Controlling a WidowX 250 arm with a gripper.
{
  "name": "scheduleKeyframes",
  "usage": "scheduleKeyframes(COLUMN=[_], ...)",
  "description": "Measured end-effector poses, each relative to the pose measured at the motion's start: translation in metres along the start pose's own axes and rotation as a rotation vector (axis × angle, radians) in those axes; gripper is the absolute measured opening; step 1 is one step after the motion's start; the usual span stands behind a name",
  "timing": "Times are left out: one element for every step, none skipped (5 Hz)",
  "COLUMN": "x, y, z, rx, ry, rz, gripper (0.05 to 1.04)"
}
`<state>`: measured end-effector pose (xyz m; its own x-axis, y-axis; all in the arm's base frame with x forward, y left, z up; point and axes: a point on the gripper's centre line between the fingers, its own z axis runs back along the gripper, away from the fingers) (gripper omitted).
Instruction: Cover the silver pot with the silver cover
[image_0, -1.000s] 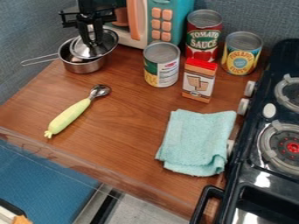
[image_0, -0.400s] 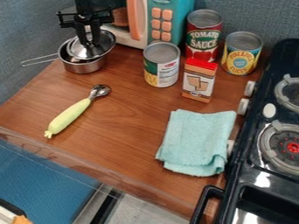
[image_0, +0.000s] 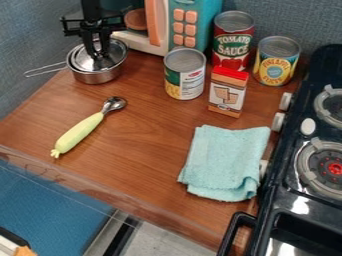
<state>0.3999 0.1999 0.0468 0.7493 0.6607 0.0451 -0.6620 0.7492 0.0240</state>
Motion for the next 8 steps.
scheduleKeyframes(x=[-0.002, -0.003, -0.003, -0.005, -0.011, -0.021, -0.037, -0.059], y=[0.001, 0.004, 0.004, 0.000, -0.006, -0.013, -0.021, -0.029], z=[-0.002, -0.002, -0.001, 0.004, 0.028, 0.050, 0.071, 0.088], rx=[0.005, 0.014, 0.004, -0.015, -0.047, -0.084, -0.112, -0.128], ry=[0.007, 0.012, 0.013, 0.016, -0.025, -0.050, -0.089, -0.126], rz=[0.002, 0.016, 0.017, 0.001, -0.012, -0.025, -0.061, -0.115], gripper=[0.348, 0.632, 0.911, 1.003, 1.000, 1.000, 1.000, 1.000])
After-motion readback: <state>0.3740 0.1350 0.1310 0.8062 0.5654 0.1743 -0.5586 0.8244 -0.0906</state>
